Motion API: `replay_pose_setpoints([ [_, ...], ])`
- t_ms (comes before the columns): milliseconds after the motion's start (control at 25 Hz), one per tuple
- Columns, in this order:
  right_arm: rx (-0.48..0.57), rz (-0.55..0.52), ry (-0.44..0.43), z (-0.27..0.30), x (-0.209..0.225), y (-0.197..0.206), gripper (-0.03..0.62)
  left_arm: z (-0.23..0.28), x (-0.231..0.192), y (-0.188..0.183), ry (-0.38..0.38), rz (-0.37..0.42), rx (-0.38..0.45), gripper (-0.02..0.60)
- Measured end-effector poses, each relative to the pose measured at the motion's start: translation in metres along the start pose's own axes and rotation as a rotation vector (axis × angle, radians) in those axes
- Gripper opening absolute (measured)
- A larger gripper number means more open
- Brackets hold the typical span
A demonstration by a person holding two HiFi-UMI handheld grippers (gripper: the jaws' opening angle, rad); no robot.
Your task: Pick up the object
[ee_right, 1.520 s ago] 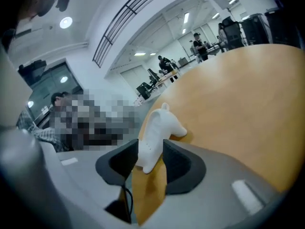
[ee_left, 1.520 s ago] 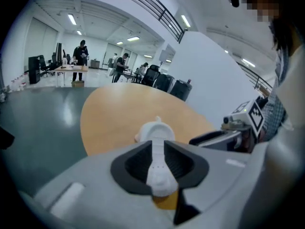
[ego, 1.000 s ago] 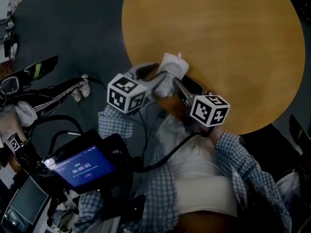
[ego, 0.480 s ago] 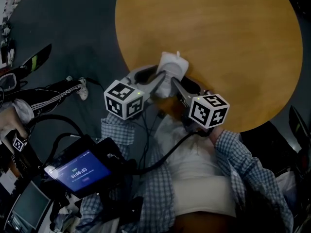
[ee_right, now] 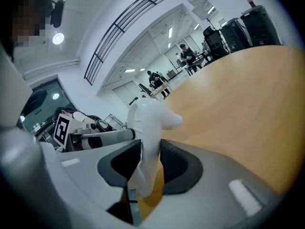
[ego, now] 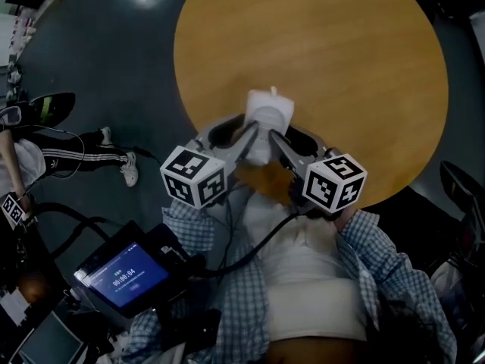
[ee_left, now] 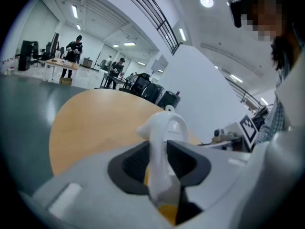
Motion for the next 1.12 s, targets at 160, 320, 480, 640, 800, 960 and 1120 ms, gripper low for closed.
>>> replay_pose_setpoints([
  [160, 0.070, -0.073, -0.001, -0.008, 0.002, -0.039, 0.133, 0.008, 0.008, -0.039, -0.011, 0.059, 0.065, 0.118],
  [320, 0.103, -0.143, 0.005, -0.026, -0.011, -0.091, 0.135, 0.005, 0.026, -0.089, -0.018, 0.086, 0.124, 0.118],
  [480, 0.146, -0.195, -0.004, -0.041, -0.025, -0.111, 0.135, -0.006, 0.041, -0.110, -0.013, 0.113, 0.201, 0.118],
  [640, 0.188, -0.247, -0.028, -0.051, -0.044, -0.129, 0.135, -0.027, 0.057, -0.134, -0.055, 0.186, 0.234, 0.118],
  [800, 0.212, -0.238, -0.047, -0.051, -0.048, -0.132, 0.137, -0.033, 0.061, -0.140, -0.091, 0.255, 0.246, 0.118],
  [960, 0.210, -0.241, -0.047, -0.049, -0.047, -0.132, 0.137, -0.032, 0.059, -0.138, -0.091, 0.244, 0.253, 0.118],
  [1120, 0.201, -0.231, -0.049, -0.046, -0.045, -0.130, 0.137, -0.031, 0.056, -0.135, -0.094, 0.234, 0.249, 0.118],
])
Point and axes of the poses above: the fingertips, and each gripper's own axes: z forward along the fingers, x to its right, y out of its underside, the point moved 5 cm from there along -z, backward along the fingers, and after that the axes turned 6 degrees about -x, right-handed, at the moved point
